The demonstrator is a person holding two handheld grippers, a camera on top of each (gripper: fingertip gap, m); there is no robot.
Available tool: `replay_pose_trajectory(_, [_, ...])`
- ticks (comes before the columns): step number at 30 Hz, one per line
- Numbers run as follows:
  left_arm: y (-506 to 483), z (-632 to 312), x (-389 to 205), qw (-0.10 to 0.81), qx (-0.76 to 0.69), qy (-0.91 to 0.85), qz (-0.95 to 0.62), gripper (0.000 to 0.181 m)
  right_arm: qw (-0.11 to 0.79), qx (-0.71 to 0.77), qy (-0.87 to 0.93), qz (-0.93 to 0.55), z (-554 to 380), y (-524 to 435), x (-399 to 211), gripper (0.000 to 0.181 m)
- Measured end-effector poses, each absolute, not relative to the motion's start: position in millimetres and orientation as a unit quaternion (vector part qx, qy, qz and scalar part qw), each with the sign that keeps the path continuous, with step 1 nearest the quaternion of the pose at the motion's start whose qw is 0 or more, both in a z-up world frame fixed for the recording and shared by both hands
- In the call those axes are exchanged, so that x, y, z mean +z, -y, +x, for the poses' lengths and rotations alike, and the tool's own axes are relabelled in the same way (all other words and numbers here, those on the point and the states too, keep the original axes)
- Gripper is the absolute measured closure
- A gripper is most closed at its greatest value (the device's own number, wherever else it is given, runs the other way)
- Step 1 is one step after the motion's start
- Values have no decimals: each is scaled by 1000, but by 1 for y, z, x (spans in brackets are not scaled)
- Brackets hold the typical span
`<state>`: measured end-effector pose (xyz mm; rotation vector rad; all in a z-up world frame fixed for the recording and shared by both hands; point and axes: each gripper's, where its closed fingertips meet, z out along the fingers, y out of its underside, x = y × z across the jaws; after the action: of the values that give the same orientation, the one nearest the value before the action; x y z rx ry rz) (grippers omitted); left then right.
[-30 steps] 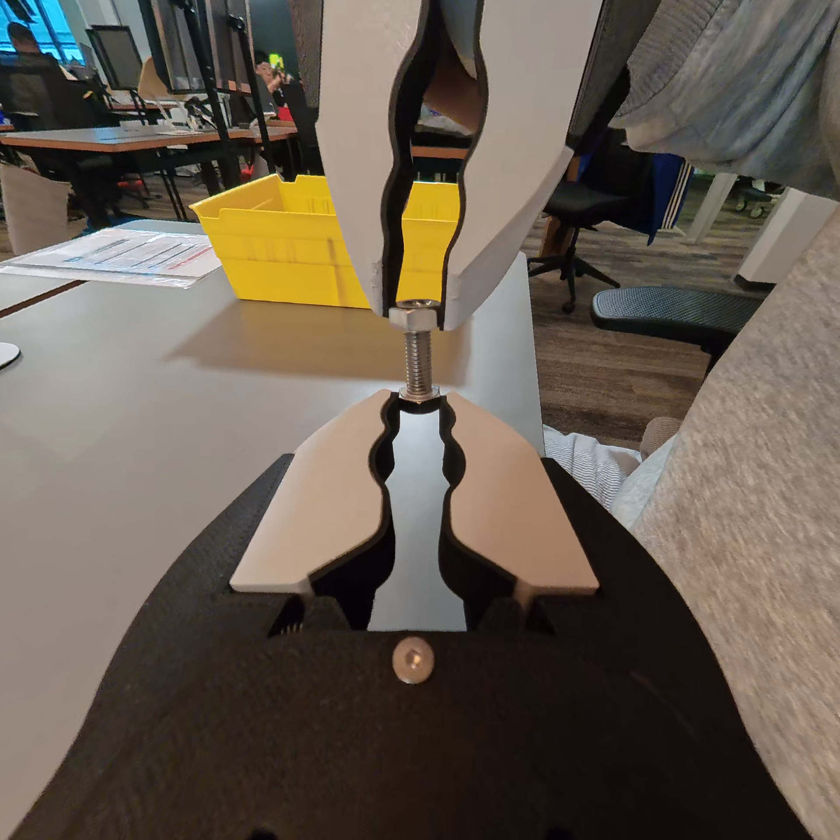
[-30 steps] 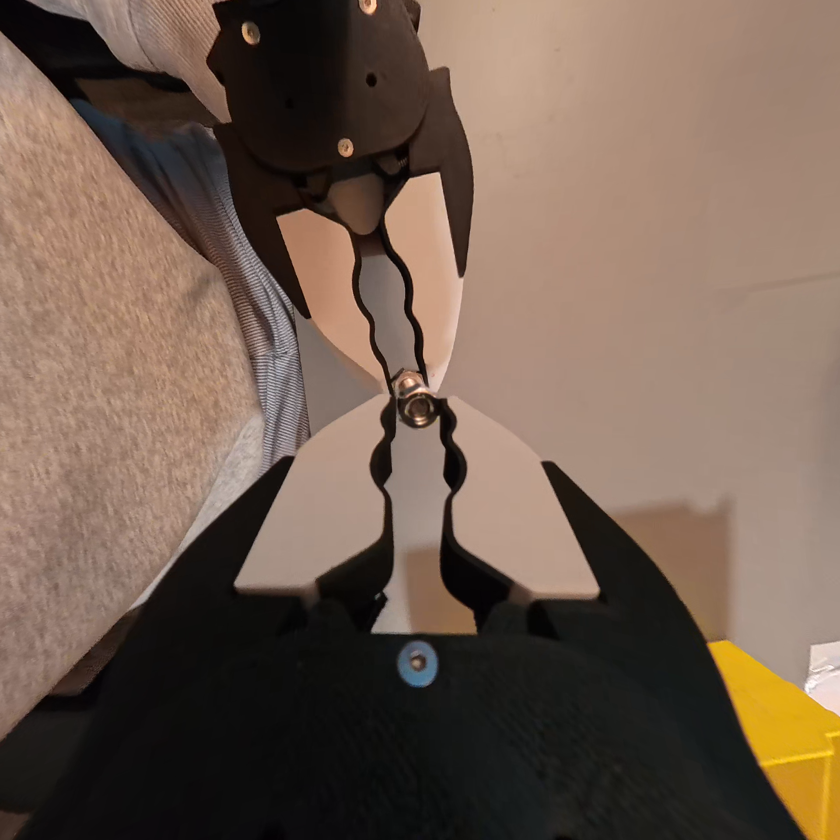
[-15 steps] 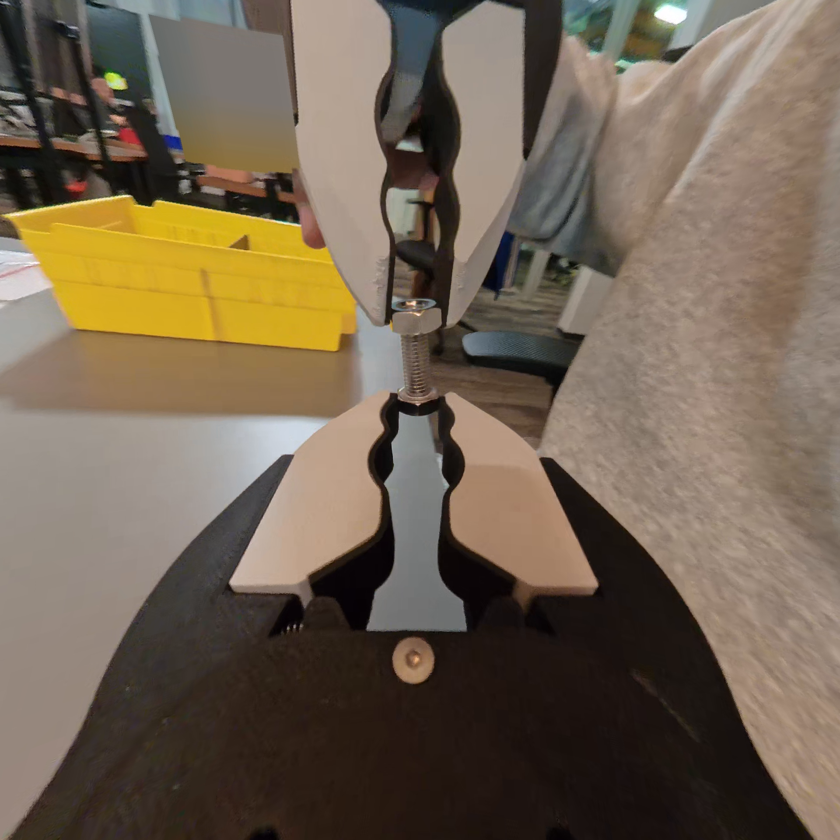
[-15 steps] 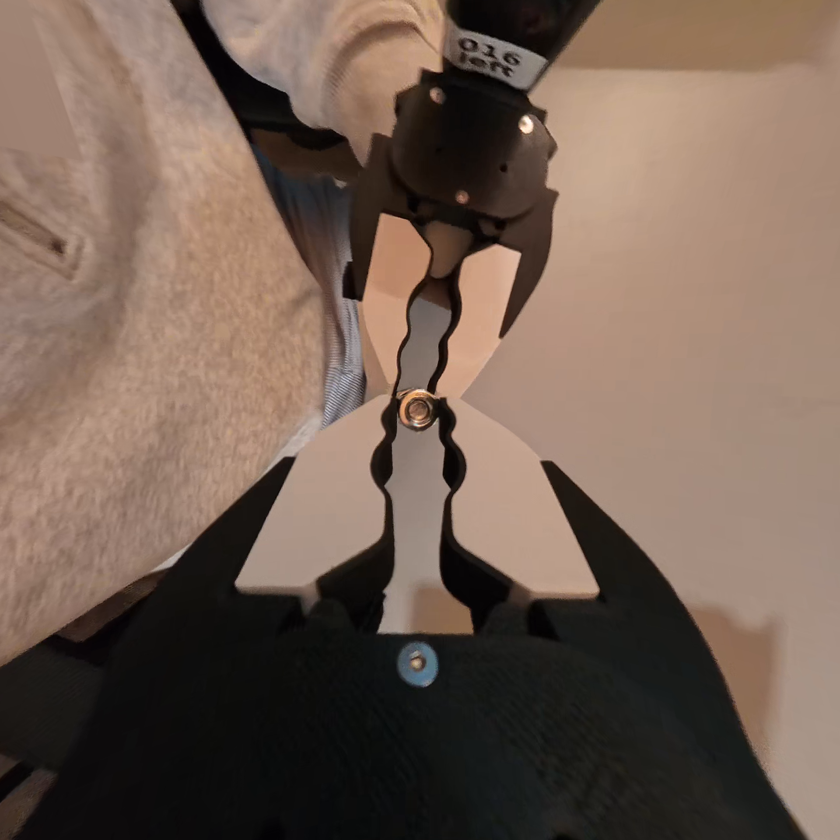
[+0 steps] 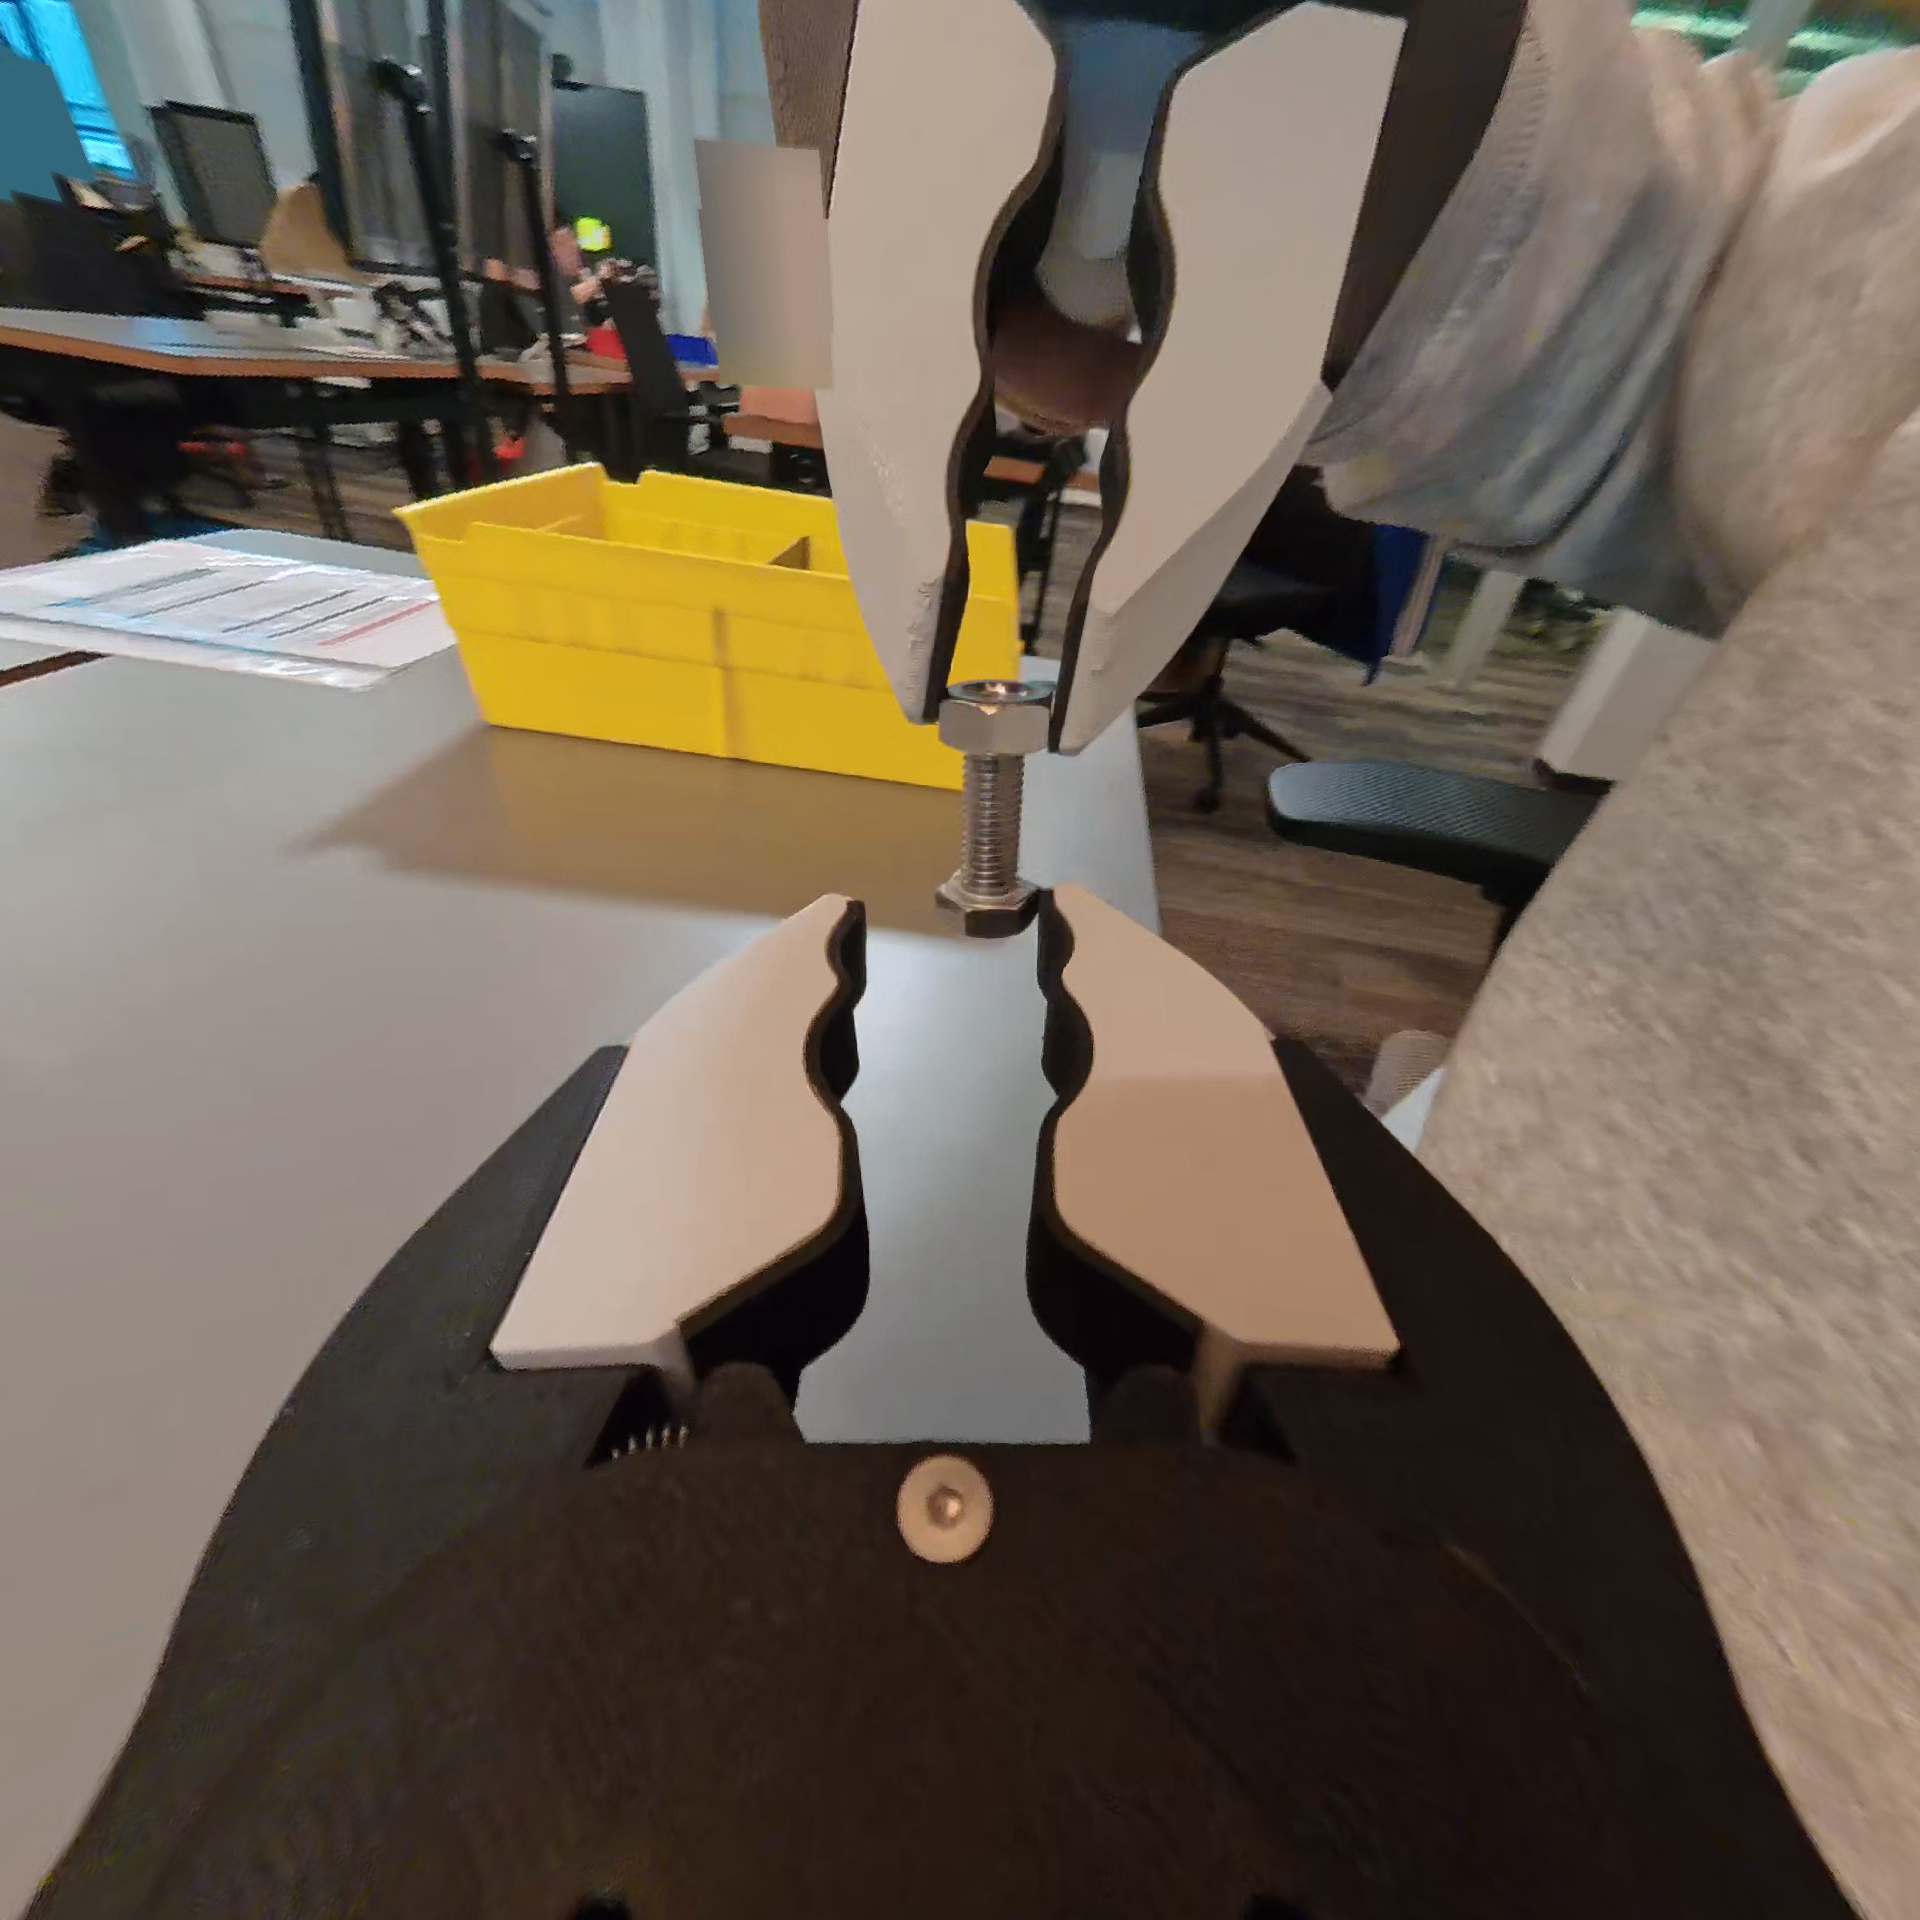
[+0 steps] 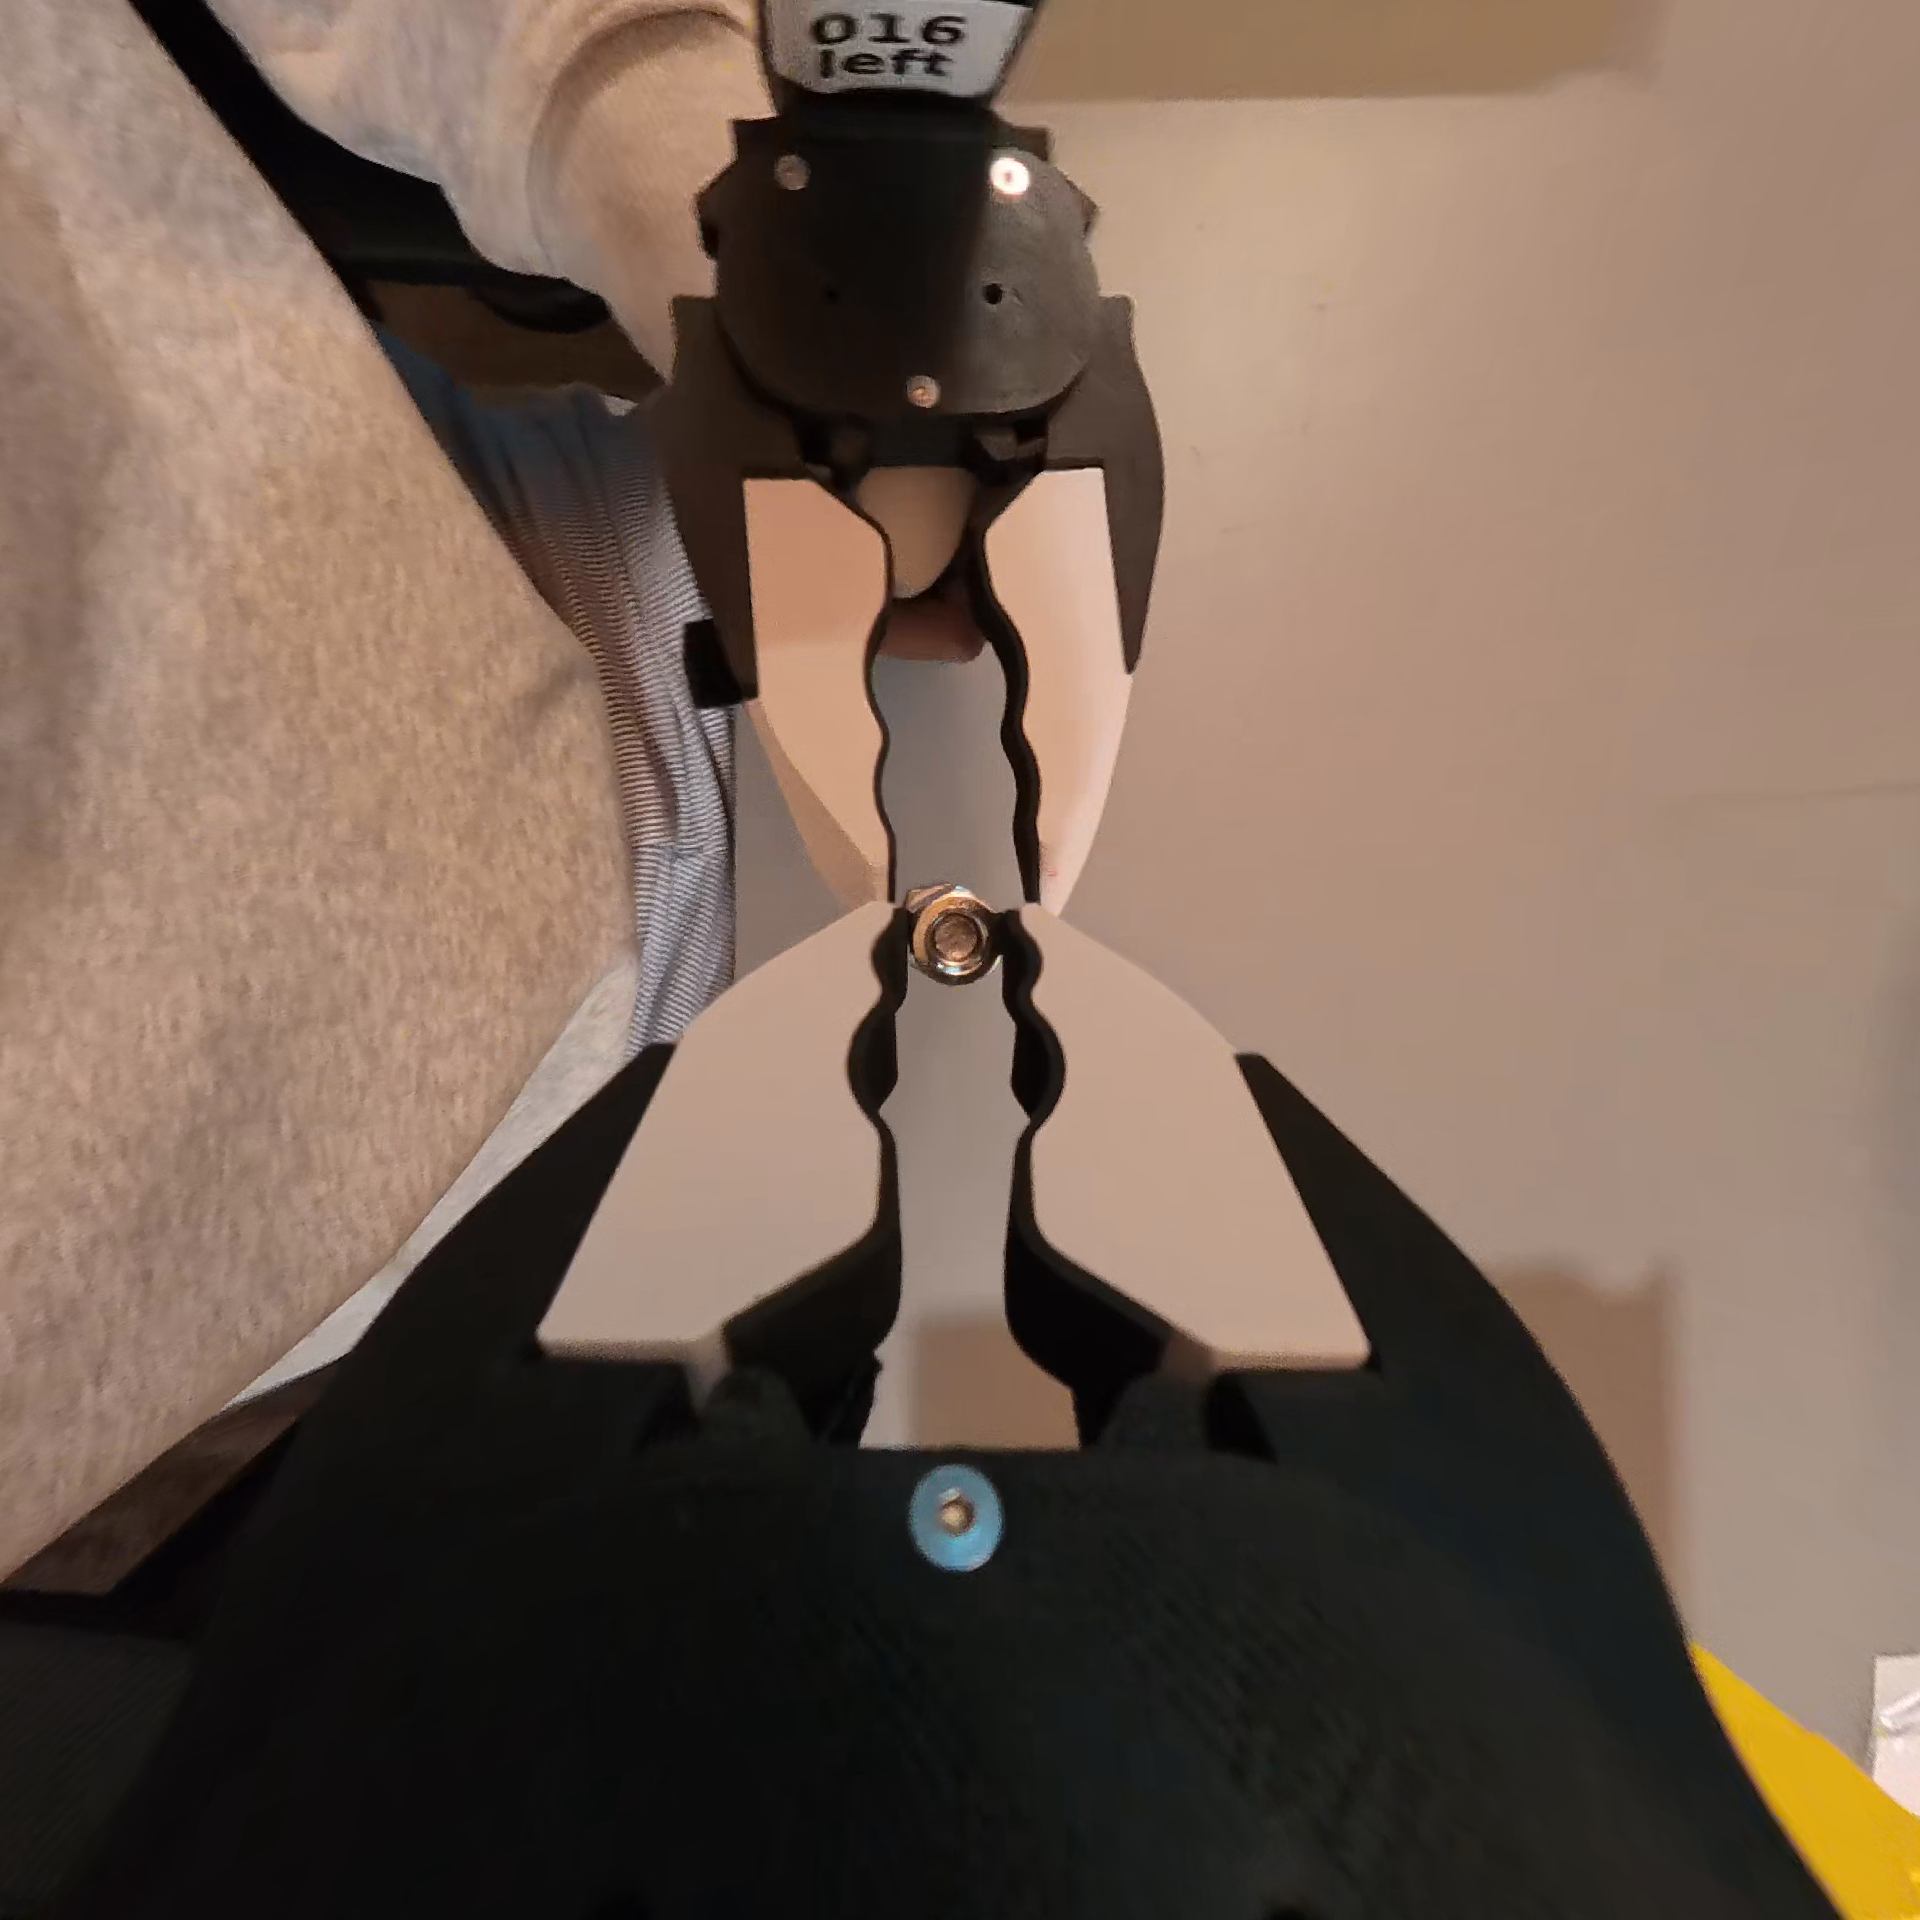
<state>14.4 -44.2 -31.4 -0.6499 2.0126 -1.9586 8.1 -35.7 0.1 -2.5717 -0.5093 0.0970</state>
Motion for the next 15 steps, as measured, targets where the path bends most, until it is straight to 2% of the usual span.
replay_pose_trajectory(10, [40, 22, -35, 204, -636, -709, -226, 161, 255, 25, 117, -959, 17, 26, -5, 164])
replay_pose_trajectory(15, [42, 16, -30, 182, -652, -706, -208, 161, 258, 38, 151, -953, 9, 27, 1, 164])
